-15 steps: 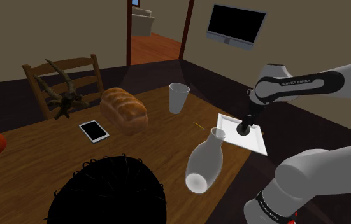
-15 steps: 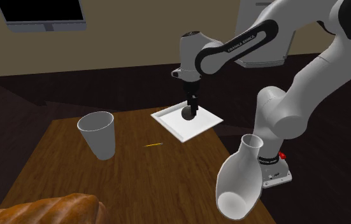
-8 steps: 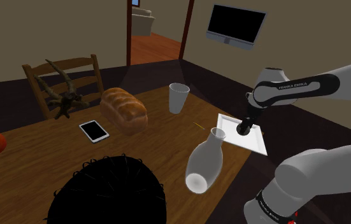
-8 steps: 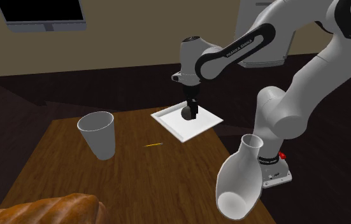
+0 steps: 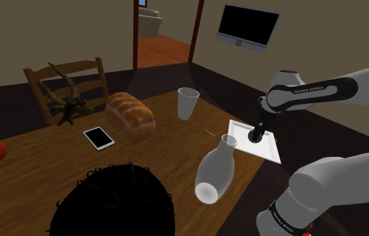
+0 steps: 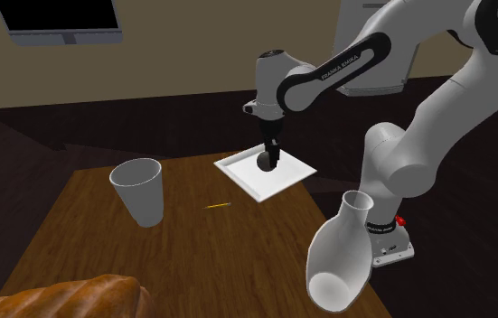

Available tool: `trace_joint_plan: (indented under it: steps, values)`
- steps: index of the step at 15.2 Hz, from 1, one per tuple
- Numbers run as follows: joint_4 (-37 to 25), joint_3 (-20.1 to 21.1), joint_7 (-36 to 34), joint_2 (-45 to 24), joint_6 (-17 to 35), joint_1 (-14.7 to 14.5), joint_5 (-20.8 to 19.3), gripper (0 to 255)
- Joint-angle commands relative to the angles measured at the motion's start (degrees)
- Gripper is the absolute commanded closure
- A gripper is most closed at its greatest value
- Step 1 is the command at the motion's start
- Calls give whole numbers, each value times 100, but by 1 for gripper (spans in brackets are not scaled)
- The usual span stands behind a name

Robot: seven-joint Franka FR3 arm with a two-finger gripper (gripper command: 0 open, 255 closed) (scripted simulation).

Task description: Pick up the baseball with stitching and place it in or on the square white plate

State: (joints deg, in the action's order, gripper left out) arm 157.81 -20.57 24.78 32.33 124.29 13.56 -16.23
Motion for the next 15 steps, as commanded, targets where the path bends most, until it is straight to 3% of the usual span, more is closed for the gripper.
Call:
trace_joint_plan:
  steps: [1, 5, 15]
  values:
    - [37, 1, 5, -19, -32, -9, 16, 255]
    - [53, 4, -6, -14, -23, -14, 14, 255]
    - [-455, 180, 28, 433, -974, -34, 140, 255]
